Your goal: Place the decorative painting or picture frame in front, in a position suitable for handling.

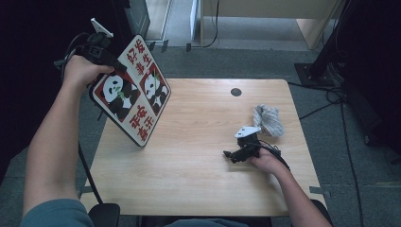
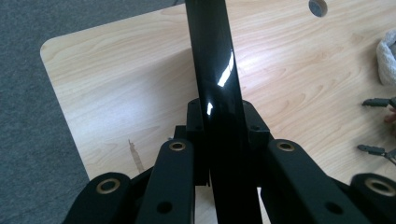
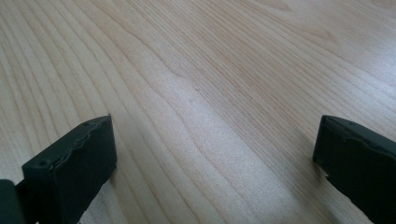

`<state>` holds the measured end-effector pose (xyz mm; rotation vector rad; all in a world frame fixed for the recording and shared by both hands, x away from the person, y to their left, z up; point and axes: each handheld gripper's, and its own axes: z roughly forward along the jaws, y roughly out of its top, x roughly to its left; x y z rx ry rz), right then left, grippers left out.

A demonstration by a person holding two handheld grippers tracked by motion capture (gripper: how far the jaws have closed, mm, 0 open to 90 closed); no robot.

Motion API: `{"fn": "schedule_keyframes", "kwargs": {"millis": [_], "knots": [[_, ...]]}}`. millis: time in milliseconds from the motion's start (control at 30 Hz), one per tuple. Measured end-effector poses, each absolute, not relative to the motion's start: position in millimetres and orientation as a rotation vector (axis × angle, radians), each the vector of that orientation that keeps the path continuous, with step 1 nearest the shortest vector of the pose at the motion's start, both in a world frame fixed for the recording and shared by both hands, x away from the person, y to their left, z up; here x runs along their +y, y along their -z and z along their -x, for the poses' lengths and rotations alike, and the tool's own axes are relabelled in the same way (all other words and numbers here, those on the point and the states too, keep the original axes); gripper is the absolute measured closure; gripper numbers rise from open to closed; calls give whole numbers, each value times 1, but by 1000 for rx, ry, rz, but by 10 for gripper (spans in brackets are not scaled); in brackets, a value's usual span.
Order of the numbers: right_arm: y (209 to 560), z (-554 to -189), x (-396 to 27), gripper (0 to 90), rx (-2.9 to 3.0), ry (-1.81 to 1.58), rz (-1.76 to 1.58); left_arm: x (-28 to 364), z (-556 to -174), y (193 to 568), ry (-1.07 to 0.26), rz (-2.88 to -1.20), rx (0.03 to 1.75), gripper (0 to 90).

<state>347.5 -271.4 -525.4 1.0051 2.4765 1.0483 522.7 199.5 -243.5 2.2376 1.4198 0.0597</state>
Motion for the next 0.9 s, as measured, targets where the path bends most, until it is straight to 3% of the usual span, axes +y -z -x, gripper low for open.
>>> {"fn": "schedule_keyframes", "kwargs": {"millis": [400,900], "knots": [[525,-349,-271,0,2482,-1051,-1003,172,-501,224,-55,-2276,1339,813],[525,-343,-275,0,2476,-1042,-1013,103,-467,218,11,-2298,1206,812]]}}
